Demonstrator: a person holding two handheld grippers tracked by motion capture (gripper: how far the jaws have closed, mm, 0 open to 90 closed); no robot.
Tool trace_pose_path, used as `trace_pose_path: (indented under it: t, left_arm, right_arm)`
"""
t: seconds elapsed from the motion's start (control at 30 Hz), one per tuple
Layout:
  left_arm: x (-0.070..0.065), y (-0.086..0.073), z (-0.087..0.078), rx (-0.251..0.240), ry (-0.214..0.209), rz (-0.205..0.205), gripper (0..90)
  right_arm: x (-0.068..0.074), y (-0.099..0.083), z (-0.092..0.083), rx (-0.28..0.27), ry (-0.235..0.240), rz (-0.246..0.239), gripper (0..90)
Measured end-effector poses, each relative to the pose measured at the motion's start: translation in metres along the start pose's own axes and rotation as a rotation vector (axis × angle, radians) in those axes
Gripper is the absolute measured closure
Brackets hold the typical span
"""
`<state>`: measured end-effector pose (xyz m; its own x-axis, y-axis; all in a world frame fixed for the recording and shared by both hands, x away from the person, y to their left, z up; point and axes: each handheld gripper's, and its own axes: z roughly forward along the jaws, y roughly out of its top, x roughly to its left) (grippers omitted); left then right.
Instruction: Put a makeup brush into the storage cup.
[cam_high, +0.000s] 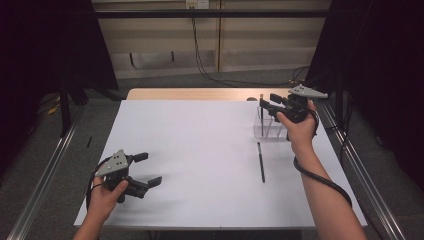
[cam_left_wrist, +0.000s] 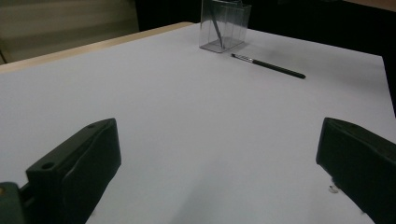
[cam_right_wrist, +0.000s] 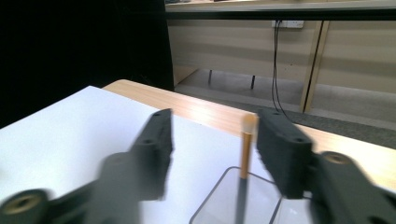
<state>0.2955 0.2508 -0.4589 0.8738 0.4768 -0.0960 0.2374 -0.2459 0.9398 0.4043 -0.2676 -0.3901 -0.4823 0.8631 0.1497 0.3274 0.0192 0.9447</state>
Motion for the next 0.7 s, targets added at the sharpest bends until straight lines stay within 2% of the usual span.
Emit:
trace_pose_path:
  t: [0.07, 0.23, 0.4, 0.7]
  left_arm:
    - [0.000, 0.000, 0.000, -0.001, -0.005, 0.003, 0.0]
    - [-0.001, 0.001, 0.000, -0.004, -0.002, 0.004, 0.0]
    - [-0.001, 0.002, 0.000, -0.012, 0.000, 0.000, 0.0]
    - [-0.001, 0.002, -0.003, -0.019, 0.007, -0.004, 0.0]
  right_arm:
    - [0.001, -0.001, -0.001, 0.003, 0.007, -0.009, 37.1]
    - [0.007, -0.003, -0.004, 0.006, 0.032, -0.017, 22.6]
    - [0.012, -0.005, -0.006, 0.018, 0.065, -0.022, 15.5]
    - [0.019, -0.015, -0.014, 0.015, 0.098, -0.028, 9.1]
